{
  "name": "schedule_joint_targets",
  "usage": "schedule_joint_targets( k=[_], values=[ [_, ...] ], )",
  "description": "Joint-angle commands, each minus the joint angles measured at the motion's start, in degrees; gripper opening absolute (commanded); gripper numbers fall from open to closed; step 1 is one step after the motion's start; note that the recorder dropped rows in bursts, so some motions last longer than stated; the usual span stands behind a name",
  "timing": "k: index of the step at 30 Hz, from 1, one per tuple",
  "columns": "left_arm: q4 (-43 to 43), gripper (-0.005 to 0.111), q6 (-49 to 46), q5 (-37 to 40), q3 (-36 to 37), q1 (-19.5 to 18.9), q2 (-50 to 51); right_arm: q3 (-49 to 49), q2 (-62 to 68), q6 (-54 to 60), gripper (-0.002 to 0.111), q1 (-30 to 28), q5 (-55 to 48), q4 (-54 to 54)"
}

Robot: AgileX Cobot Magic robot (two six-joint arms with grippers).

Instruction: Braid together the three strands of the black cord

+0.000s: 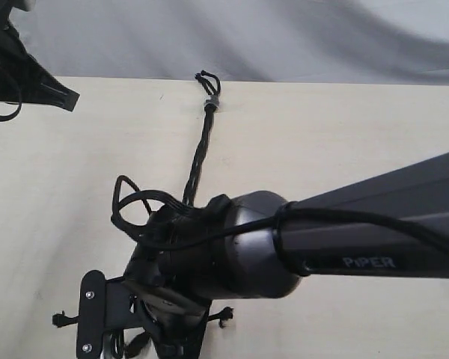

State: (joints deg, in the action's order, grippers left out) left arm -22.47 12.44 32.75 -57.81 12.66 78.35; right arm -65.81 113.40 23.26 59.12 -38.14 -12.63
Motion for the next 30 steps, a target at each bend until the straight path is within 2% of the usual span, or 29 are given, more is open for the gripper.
schedule_joint_targets(
  k=[1, 12, 23, 25, 30],
  values=[
    [0.69, 0.0, -0.03, -0.34, 0.09, -0.02, -0.37, 0.54, -2.47, 0.86, 0.0, -2.47, -1.05, 0.78],
    [0.69, 0.0, -0.03, -0.34, 0.09, -0.02, -0.37, 0.54, -3.21, 0.98, 0.0, -12.29, -1.03, 0.78],
    [1.28, 0.0, -0.03, -0.34, 0.09, -0.02, -0.37, 0.54, -2.3, 1.99, 0.001, -12.85, 0.31, 0.35],
    [1.28, 0.0, -0.03, -0.34, 0.09, -0.02, -0.37, 0.54, -2.3, 1.61, 0.011, -12.85, 0.31, 0.35],
    [1.28, 0.0, -0.03, -0.34, 0.09, -0.02, -0.37, 0.54, -2.3, 2.3, 0.051, -12.85, -1.11, 0.35]
  ],
)
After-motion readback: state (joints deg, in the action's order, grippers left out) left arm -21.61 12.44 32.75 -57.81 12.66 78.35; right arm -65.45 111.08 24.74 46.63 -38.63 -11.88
